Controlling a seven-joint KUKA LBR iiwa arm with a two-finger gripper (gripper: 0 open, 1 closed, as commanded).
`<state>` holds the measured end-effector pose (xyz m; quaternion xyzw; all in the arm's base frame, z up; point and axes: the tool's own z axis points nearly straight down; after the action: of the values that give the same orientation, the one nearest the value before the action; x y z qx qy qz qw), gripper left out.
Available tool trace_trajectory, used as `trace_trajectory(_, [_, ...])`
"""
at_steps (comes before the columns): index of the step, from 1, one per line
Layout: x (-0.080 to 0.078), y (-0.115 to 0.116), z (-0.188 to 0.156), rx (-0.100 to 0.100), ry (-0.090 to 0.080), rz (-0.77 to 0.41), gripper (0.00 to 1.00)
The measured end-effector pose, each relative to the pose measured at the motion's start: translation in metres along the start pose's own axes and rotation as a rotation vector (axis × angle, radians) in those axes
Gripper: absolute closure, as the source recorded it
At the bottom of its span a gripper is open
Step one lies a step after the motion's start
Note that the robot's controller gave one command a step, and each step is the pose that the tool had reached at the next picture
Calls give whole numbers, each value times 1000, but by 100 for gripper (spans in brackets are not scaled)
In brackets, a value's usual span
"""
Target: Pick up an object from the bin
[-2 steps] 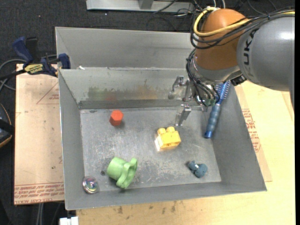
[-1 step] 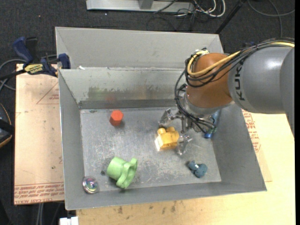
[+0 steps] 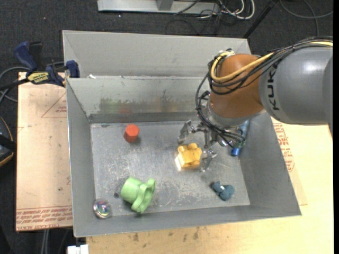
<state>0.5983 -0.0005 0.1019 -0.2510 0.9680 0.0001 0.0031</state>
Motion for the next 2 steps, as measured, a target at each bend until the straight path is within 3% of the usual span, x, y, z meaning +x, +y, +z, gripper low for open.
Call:
trace_trajectory(1, [2, -11, 2, -1, 2, 160, 0])
trace_trajectory(2, [2, -8, 25, 0, 0, 237, 0])
